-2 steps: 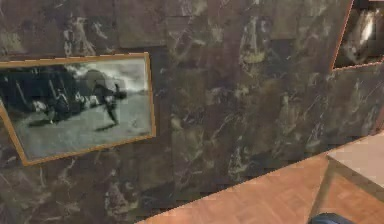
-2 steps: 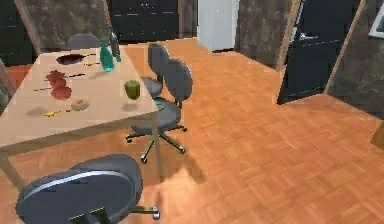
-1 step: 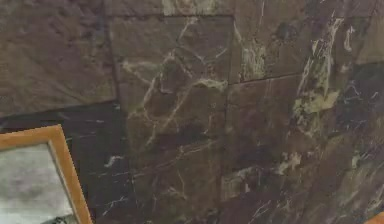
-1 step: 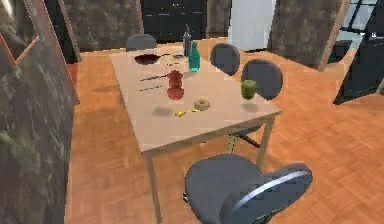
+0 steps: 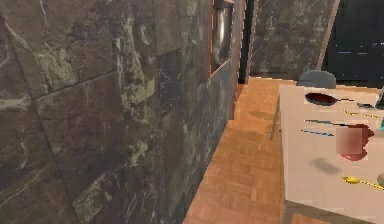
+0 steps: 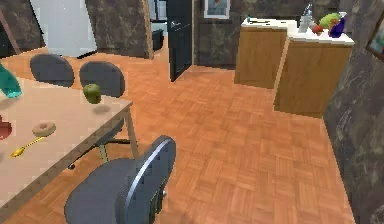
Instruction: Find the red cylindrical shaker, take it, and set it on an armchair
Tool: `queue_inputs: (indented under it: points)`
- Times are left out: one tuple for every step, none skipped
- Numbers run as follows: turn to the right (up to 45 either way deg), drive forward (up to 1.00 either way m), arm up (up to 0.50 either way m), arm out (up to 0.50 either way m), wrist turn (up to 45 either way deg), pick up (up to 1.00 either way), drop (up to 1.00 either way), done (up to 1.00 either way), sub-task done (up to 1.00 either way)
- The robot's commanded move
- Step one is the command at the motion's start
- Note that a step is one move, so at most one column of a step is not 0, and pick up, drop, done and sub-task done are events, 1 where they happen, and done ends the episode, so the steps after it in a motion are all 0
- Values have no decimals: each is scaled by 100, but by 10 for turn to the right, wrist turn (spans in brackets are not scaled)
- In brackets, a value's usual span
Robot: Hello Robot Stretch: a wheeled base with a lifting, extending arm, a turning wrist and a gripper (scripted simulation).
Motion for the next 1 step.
queue_inputs:
  points:
    - [90,0,0,0,0,0,0,0,0]
